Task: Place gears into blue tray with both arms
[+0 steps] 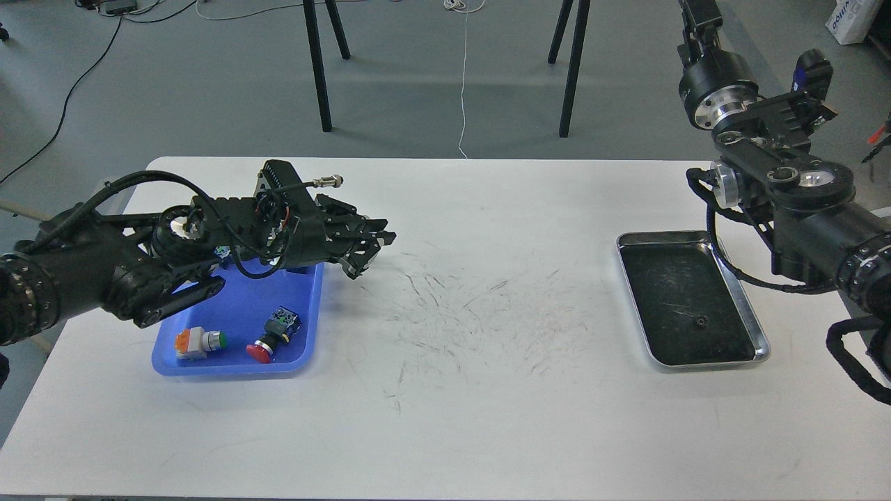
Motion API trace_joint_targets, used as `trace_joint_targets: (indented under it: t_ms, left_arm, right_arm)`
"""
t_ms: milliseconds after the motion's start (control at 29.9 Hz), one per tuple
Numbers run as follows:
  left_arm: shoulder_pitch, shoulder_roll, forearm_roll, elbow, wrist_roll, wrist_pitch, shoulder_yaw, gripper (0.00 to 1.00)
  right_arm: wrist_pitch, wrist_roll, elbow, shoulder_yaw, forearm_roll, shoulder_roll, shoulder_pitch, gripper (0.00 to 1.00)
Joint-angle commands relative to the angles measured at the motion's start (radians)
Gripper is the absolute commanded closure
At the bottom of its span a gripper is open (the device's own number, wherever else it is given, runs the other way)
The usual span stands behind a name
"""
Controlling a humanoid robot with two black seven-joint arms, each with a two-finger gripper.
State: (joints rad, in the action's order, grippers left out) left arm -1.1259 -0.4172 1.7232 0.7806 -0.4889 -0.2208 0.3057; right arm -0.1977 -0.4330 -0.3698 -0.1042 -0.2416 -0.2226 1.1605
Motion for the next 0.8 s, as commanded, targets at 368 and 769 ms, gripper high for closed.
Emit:
trace_joint_targets:
  t_ms: [368, 769]
  left_arm:
    - [0.008, -0.110, 0.004, 0.068, 0.000, 0.000, 0.001, 0.77]
    - [0.020, -0.127, 0.004, 0.071, 0.000, 0.000, 0.012, 0.77]
  right_arm:
    - [0.072, -0.056, -0.136, 0.000, -0.002, -0.011, -0.100, 0.03]
    - [0.132, -0.056, -0.262, -0.072, -0.002, -0.055, -0.186, 0.02]
